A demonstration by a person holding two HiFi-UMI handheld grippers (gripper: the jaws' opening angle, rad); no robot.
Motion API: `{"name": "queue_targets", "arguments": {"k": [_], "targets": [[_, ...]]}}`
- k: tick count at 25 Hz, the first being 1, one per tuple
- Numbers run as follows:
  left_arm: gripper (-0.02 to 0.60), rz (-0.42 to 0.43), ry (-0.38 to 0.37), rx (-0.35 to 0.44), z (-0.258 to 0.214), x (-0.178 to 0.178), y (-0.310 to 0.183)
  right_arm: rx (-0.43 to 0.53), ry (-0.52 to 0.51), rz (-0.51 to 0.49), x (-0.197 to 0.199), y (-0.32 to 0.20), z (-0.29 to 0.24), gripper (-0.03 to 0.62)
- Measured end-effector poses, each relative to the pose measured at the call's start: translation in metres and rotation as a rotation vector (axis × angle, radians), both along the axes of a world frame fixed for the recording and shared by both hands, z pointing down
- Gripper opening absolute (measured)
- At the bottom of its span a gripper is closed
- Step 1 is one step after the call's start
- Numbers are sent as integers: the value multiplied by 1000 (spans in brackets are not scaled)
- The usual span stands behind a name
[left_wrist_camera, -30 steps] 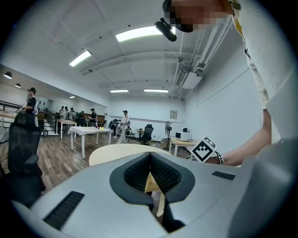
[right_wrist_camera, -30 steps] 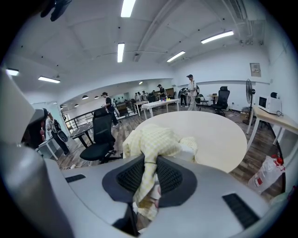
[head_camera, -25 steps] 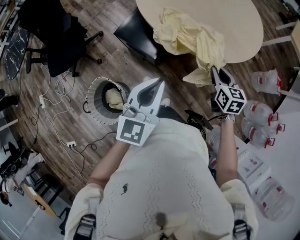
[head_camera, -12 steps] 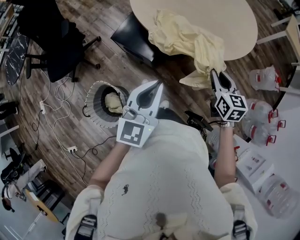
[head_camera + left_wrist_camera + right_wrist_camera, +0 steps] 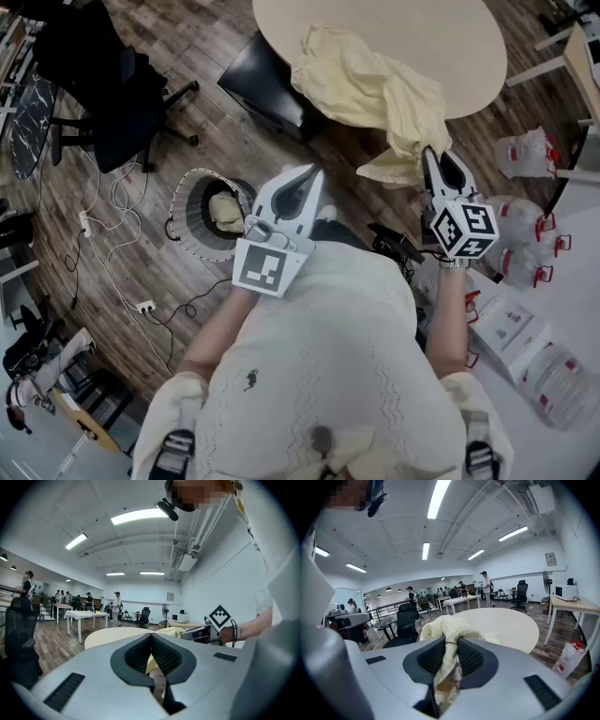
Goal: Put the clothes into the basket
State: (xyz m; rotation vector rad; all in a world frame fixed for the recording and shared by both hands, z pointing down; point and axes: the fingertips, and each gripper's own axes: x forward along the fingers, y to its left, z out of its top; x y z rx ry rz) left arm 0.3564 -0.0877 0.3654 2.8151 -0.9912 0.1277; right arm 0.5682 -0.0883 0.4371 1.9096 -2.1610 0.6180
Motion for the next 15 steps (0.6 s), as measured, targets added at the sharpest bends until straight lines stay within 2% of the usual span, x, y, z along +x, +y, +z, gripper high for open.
{"name": "queue_targets", "arguments": {"k": [15], "targets": [[20, 8, -3, 32, -10, -6, 16, 106, 51, -31, -21, 27, -61, 78]]}}
